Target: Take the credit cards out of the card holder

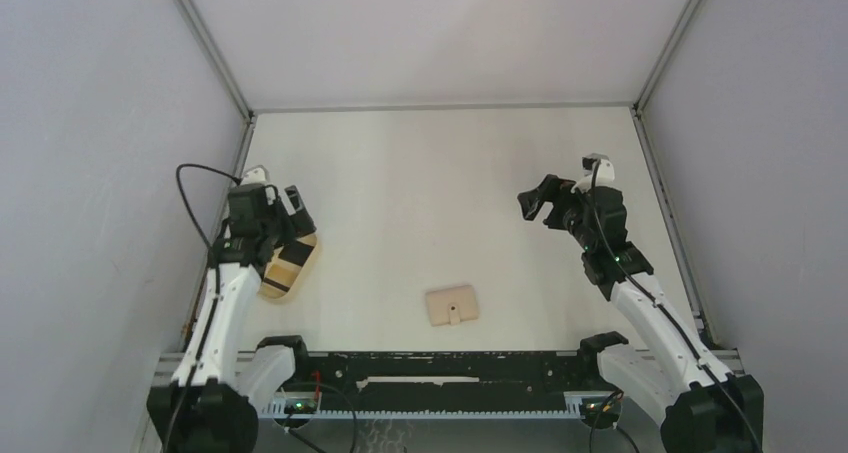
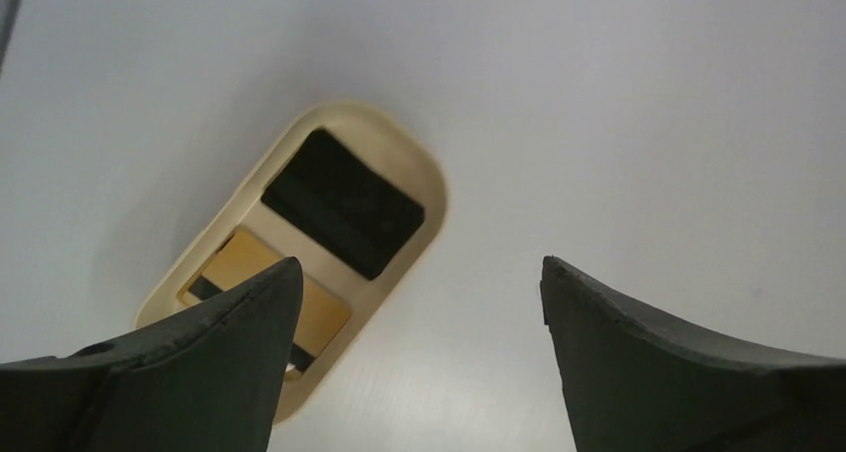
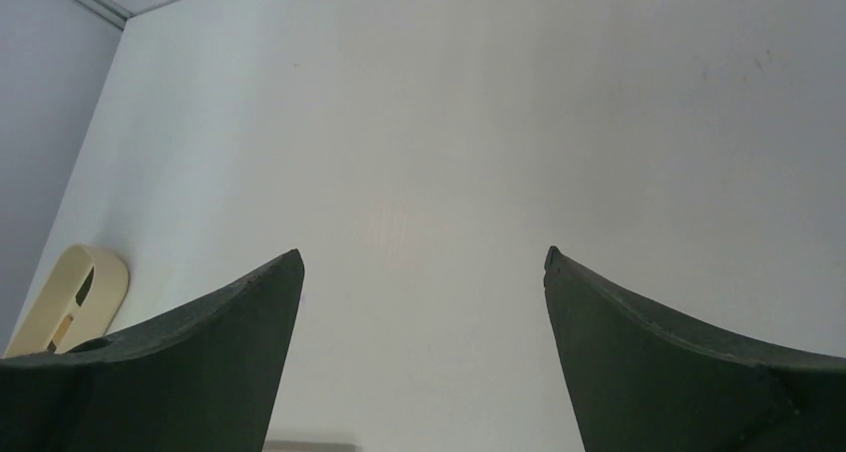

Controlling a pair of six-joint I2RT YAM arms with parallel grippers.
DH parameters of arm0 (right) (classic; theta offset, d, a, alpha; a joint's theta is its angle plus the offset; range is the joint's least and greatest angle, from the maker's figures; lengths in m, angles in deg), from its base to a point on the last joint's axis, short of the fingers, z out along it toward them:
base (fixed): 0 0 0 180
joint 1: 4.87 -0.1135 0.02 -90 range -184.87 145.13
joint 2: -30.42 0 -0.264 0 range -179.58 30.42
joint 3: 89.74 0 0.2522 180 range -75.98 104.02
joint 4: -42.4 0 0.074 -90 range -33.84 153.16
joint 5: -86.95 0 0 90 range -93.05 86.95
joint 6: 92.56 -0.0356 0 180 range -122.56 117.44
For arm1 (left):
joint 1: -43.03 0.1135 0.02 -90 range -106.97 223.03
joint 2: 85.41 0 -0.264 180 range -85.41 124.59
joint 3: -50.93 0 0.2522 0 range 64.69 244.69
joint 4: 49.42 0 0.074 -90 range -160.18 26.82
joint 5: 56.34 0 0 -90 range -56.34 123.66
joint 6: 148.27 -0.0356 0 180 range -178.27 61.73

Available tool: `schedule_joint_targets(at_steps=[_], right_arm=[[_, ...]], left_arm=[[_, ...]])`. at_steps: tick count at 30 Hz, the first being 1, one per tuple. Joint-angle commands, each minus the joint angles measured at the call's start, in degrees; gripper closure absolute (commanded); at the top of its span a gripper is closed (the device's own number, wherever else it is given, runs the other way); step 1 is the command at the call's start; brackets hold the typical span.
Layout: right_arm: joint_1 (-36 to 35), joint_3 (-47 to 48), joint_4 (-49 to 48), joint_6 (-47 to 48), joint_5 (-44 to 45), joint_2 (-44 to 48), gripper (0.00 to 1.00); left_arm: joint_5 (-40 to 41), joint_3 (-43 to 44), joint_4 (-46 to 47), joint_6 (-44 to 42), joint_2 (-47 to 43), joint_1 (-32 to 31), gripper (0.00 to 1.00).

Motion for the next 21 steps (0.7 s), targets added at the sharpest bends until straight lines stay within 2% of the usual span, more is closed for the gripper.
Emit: schedule_joint_targets(at_steps=[1,5,12,18,21], right_arm=[[0.4,1.5,1.2,1.3,0.6,3.8,0.0],[0.7,1.5,1.4,1.4,-0.1,4.5,0.0],[0.8,1.3,2.7,0.9,1.8,6.1,0.0],[0.7,0.8,2.2,-0.5,0.6,7.2,0.0],[0.7,0.8,3.8,0.1,1.9,9.1,0.0]], left_arm=[[2.5,2.3,-4.5,-3.8,5.8,1.5,0.1],[1.3,3.7,-4.8,-5.3,10.5,1.6,0.19],[1.6,5.4,-3.4,-5.7,18.3,1.5,0.21],[2.9,11.6,-3.7,-6.4,27.0,1.2,0.37],[2.2,12.1,-2.9,-6.8,28.9,0.1,0.38]])
